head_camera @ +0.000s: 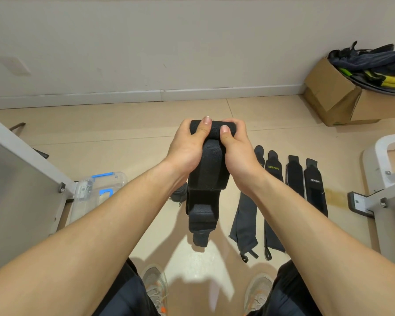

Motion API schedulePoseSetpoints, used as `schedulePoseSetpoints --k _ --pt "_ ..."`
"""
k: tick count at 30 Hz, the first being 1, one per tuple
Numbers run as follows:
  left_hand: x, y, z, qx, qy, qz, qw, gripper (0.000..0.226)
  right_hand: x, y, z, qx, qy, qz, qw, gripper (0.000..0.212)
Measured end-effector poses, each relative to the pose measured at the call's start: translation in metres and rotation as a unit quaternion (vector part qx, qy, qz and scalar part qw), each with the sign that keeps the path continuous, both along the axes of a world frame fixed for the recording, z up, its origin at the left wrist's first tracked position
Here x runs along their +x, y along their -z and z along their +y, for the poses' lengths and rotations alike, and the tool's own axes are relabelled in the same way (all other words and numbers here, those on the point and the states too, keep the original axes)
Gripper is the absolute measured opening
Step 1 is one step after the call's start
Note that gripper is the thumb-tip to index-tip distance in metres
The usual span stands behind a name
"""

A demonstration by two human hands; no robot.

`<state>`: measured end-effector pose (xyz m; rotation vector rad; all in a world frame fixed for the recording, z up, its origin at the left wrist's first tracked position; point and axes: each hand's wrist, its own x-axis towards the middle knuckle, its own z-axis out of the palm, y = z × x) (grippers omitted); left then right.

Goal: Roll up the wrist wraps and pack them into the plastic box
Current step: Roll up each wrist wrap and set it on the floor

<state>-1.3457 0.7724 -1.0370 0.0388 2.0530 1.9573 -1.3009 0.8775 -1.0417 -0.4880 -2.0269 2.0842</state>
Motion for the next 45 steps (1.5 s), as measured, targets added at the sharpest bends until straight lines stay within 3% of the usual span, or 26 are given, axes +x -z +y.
schedulePoseSetpoints --k 5,10,15,16,19,21,29,31,33,35,40,42,45 --pt "-0.001 0.002 -0.003 0.016 0.015 0.046 0.999 0.004 -0.002 -0.003 0.006 -0.047 0.001 -0.024 0.999 0.022" --pt "0.0 0.005 -0.005 0.043 0.053 0.063 0.996 0.015 -0.003 -0.002 0.006 -0.025 0.013 -0.035 0.999 0.04" --pt "-0.002 0.004 -0.003 0.089 0.056 -0.022 0.994 0.014 -0.006 0.002 0.008 -0.015 0.007 -0.024 1.0 0.024" --pt "-0.003 0.005 -0.003 0.095 0.049 -0.054 0.993 0.016 -0.005 0.003 0.007 -0.006 0.003 -0.024 1.0 0.021" --pt "-0.003 0.007 -0.001 0.064 0.033 -0.139 0.988 0.06 -0.002 0.006 0.004 0.016 -0.019 -0.024 0.999 0.014" --pt "-0.003 0.009 0.0 0.019 0.02 -0.119 0.992 0.068 -0.002 0.007 0.003 0.005 -0.027 -0.023 0.999 0.013" --pt "-0.002 0.005 -0.002 0.098 0.017 -0.025 0.995 0.029 -0.001 -0.004 0.01 -0.032 -0.009 -0.05 0.998 0.021" --pt "-0.002 0.003 -0.003 0.103 0.03 0.0 0.994 0.016 -0.002 -0.005 0.01 -0.037 -0.013 -0.065 0.997 0.031" --pt "-0.001 0.002 -0.004 0.099 0.048 0.02 0.994 0.015 -0.002 -0.003 0.01 -0.041 -0.019 -0.062 0.997 0.049" --pt "0.0 0.003 -0.005 0.085 0.072 0.042 0.993 0.018 -0.003 -0.004 0.009 -0.013 -0.007 -0.045 0.999 0.053" --pt "-0.002 -0.004 -0.006 0.155 0.091 -0.042 0.983 0.018 -0.004 -0.003 0.013 -0.036 0.001 -0.009 0.999 0.038" --pt "-0.006 -0.003 -0.007 0.115 0.073 -0.06 0.989 0.031 -0.002 -0.002 0.01 -0.02 -0.006 -0.011 1.0 0.033" --pt "-0.007 -0.002 -0.006 0.046 0.085 -0.062 0.993 0.076 0.0 -0.001 0.008 -0.009 -0.017 0.002 1.0 0.027"
